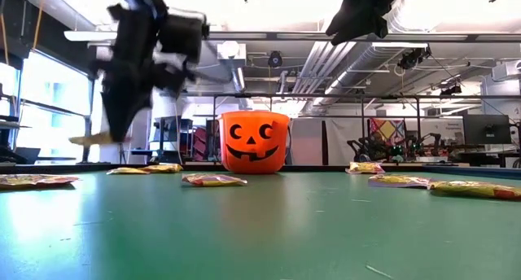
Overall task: Sort candy by brand, put in halloween buckets
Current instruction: Put the yellow candy into the purple bucket
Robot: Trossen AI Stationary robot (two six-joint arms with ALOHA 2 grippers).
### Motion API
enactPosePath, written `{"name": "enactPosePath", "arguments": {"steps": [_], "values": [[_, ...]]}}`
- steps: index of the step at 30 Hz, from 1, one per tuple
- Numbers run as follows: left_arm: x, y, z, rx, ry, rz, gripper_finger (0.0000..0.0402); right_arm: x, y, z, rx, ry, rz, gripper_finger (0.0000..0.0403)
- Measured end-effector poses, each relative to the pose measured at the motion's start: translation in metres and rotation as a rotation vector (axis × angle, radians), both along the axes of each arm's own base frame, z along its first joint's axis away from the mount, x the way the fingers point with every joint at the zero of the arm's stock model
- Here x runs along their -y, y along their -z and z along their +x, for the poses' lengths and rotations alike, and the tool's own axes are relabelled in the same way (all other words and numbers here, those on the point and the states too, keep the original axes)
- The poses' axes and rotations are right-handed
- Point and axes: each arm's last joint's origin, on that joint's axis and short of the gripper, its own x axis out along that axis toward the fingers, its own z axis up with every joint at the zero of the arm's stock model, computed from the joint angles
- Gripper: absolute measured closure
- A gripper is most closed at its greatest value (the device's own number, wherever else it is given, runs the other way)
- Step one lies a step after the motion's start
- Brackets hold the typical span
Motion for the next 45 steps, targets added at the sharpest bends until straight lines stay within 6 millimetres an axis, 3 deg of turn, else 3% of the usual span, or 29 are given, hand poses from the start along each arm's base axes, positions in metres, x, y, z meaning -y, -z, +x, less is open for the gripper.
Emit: {"name": "enactPosePath", "arguments": {"steps": [9, 14, 19, 26, 33, 39, 45], "values": [[0.016, -0.108, 0.018, 0.062, 0.229, -0.077, 0.0401, 0.001, 0.0, 0.0, 0.0, 0.004, -0.001, 0.0252], [0.036, -0.165, 0.015, 0.217, 0.26, -0.182, 0.0401, 0.001, 0.0, 0.0, 0.0, 0.004, -0.001, 0.0252], [0.064, -0.198, -0.001, 0.322, 0.211, -0.378, 0.0401, 0.001, 0.0, 0.0, -0.003, -0.001, -0.007, 0.0252], [0.109, -0.198, -0.041, 0.215, 0.159, -0.482, 0.0401, 0.002, 0.0, 0.0, -0.009, 0.003, -0.033, 0.0252], [0.125, -0.163, -0.081, 0.062, 0.036, -0.425, 0.0401, 0.002, 0.0, 0.0, -0.01, 0.006, -0.034, 0.0252], [0.136, -0.124, -0.091, 0.114, -0.039, -0.412, 0.0401, 0.002, 0.0, 0.0, -0.009, 0.009, -0.03, 0.0252], [0.148, -0.089, -0.101, 0.034, -0.019, -0.344, 0.0401, 0.002, 0.0, 0.0, -0.002, 0.022, -0.014, 0.0252]]}}
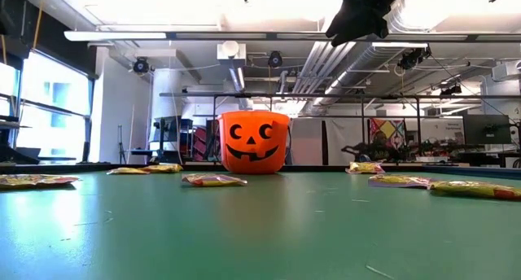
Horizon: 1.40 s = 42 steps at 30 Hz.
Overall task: Sort candy by brand, put in halloween buckets
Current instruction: Put the yellow candy into the purple bucket
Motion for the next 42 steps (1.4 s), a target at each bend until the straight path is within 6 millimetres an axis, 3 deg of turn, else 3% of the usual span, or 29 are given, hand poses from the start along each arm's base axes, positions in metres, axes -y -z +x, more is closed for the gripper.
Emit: {"name": "enactPosePath", "arguments": {"steps": [16, 26, 36, 42], "values": [[0.033, 0.019, -0.017, 0.116, 0.115, 0.237, 0.0401, 0.001, 0.012, 0.011, -0.047, 0.005, 0.024, 0.0252], [0.057, 0.036, -0.016, 0.158, 0.232, 0.391, 0.0401, -0.001, 0.016, 0.013, -0.07, -0.016, 0.042, 0.0252], [0.068, 0.044, -0.007, 0.204, 0.335, 0.382, 0.04, -0.001, 0.016, 0.012, -0.073, -0.015, 0.042, 0.0252], [0.071, 0.05, -0.006, 0.153, 0.375, 0.362, 0.0374, -0.001, 0.016, 0.012, -0.07, -0.01, 0.048, 0.0252]]}}
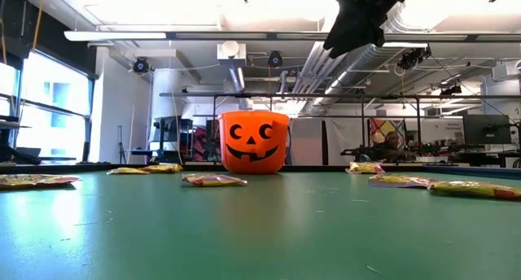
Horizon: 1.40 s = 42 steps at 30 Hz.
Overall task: Sort candy by brand, put in halloween buckets
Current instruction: Put the yellow candy into the purple bucket
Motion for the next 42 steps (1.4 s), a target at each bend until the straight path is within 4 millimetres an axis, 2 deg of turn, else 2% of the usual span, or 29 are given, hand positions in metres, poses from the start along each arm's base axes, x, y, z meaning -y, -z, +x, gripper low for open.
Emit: {"name": "enactPosePath", "arguments": {"steps": [5, 10, 14, 21, 25, 29, 32, 37, 42], "values": [[0.0, -0.002, -0.002, -0.028, -0.007, -0.036, 0.0334, 0.0, 0.0, 0.0, -0.006, -0.012, -0.013, 0.0252], [-0.006, -0.013, -0.007, -0.028, -0.043, -0.073, 0.0295, 0.0, 0.0, 0.0, -0.012, -0.02, -0.02, 0.0252], [-0.013, -0.036, -0.01, -0.013, -0.056, -0.064, 0.0276, 0.0, 0.0, 0.0, -0.017, -0.031, -0.032, 0.0252], [-0.029, -0.091, -0.009, 0.109, -0.096, -0.097, 0.0266, 0.001, 0.0, -0.001, -0.021, 0.002, -0.063, 0.0252], [-0.045, -0.105, -0.003, 0.17, -0.184, -0.101, 0.0266, 0.005, -0.001, -0.002, -0.021, 0.108, -0.107, 0.0252], [-0.062, -0.107, 0.003, 0.245, -0.315, -0.136, 0.0275, 0.024, 0.005, -0.012, -0.066, 0.258, -0.01, 0.0247], [-0.069, -0.105, 0.007, 0.355, -0.378, -0.194, 0.0295, 0.048, 0.014, -0.025, -0.121, 0.377, 0.077, 0.0231], [-0.078, -0.096, 0.011, 0.532, -0.423, -0.302, 0.0353, 0.091, 0.048, -0.05, -0.142, 0.528, 0.243, 0.02], [-0.087, -0.086, 0.02, 0.701, -0.476, -0.361, 0.0398, 0.118, 0.084, -0.073, -0.128, 0.71, 0.233, 0.0185]]}}
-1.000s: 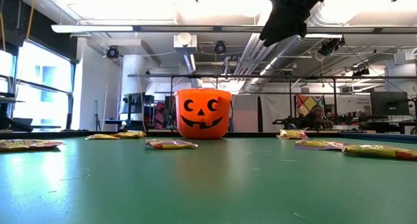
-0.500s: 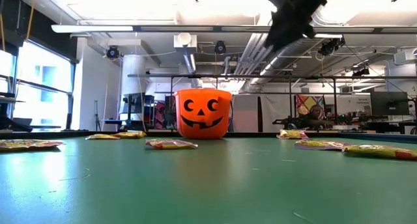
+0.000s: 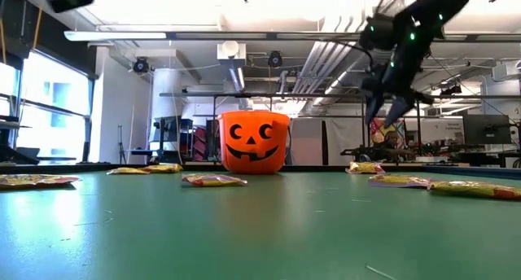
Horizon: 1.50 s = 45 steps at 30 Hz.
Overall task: Sort candy by brand, put in halloween buckets
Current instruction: Put the yellow candy into the purple bucket
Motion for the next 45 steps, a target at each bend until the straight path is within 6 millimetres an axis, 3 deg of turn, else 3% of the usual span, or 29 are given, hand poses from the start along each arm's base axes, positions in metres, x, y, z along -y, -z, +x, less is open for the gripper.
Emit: {"name": "enactPosePath", "arguments": {"steps": [8, 20, 25, 35, 39, 45], "values": [[-0.02, 0.002, 0.023, 0.176, -0.141, 0.06, 0.0395, 0.023, 0.041, -0.015, 0.048, 0.159, -0.02, 0.0187], [-0.036, -0.003, 0.034, 0.248, -0.22, 0.108, 0.0394, 0.045, 0.091, -0.002, -0.015, 0.252, 0.031, 0.019], [-0.036, -0.003, 0.034, 0.248, -0.221, 0.108, 0.0394, 0.049, 0.103, 0.001, -0.022, 0.283, 0.055, 0.0226], [-0.037, -0.004, 0.034, 0.264, -0.227, 0.135, 0.0394, 0.046, 0.098, 0.0, -0.031, 0.227, 0.057, 0.0386], [-0.038, -0.004, 0.034, 0.271, -0.266, 0.165, 0.0394, 0.041, 0.085, -0.004, -0.019, 0.192, 0.083, 0.0393], [-0.05, -0.005, 0.037, 0.278, -0.385, 0.128, 0.0394, 0.026, 0.042, -0.004, 0.059, 0.093, 0.026, 0.04]]}}
